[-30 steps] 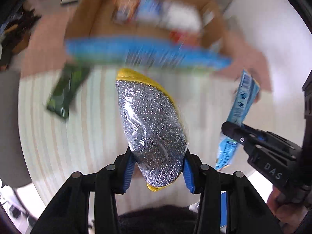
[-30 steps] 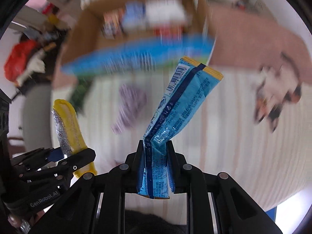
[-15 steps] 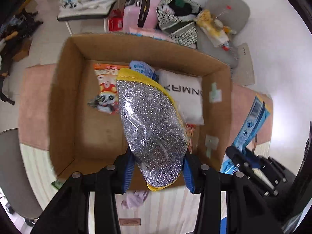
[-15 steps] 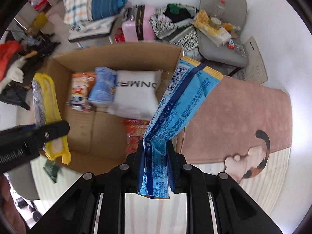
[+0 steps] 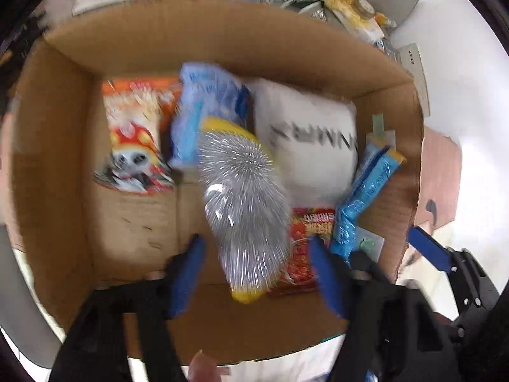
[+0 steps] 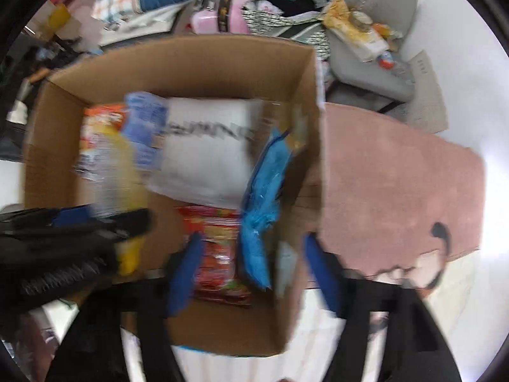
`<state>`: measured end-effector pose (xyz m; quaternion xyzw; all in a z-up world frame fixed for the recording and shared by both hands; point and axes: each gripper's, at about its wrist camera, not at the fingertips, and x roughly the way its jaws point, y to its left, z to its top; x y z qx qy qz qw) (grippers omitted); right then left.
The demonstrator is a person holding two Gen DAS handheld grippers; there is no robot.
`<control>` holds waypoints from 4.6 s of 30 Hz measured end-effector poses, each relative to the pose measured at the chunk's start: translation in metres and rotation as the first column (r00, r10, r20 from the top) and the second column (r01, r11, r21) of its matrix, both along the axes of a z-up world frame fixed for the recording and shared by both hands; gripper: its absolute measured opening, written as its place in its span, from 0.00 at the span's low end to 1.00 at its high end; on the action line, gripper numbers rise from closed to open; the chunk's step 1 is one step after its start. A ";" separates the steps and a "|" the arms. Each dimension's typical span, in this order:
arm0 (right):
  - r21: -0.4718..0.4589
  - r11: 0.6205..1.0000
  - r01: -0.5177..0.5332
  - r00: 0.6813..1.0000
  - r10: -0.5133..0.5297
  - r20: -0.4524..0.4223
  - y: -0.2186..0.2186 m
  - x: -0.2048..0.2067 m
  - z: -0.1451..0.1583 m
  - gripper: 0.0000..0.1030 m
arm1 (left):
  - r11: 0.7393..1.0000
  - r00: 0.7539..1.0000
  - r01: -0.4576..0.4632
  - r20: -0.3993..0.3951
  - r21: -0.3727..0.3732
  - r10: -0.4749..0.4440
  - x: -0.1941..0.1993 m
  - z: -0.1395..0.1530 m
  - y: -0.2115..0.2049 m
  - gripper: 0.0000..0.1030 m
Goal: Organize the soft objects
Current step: 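Carry the sponge and stick pack into the box and release them, then grasp the lilac cloth with the right tool while the left tool grasps the green Jeeyeo bag, then lower the cloth and green bag into the box and open both tools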
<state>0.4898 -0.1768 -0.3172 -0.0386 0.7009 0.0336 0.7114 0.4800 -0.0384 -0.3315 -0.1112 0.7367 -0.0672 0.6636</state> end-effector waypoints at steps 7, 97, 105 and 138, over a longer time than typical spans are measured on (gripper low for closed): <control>-0.016 1.000 0.001 1.000 0.000 0.030 0.002 -0.008 0.022 0.95 | 1.000 0.999 -0.014 0.046 0.012 0.013 -0.004 0.031 0.012 0.97; 0.362 0.932 -0.001 0.996 -0.031 0.082 0.044 -0.187 0.109 0.33 | 0.998 0.961 -0.060 0.271 -0.017 0.063 -0.158 0.127 0.109 0.33; 0.249 0.965 -0.079 0.987 0.040 0.157 0.056 -0.077 0.110 0.33 | 0.995 0.990 -0.092 0.114 0.040 0.087 -0.042 0.071 0.103 0.33; 0.086 0.996 -0.027 1.000 0.027 -0.004 0.069 -0.007 -0.025 1.00 | 0.977 1.000 -0.010 -0.003 0.212 0.011 -0.027 -0.020 0.102 0.90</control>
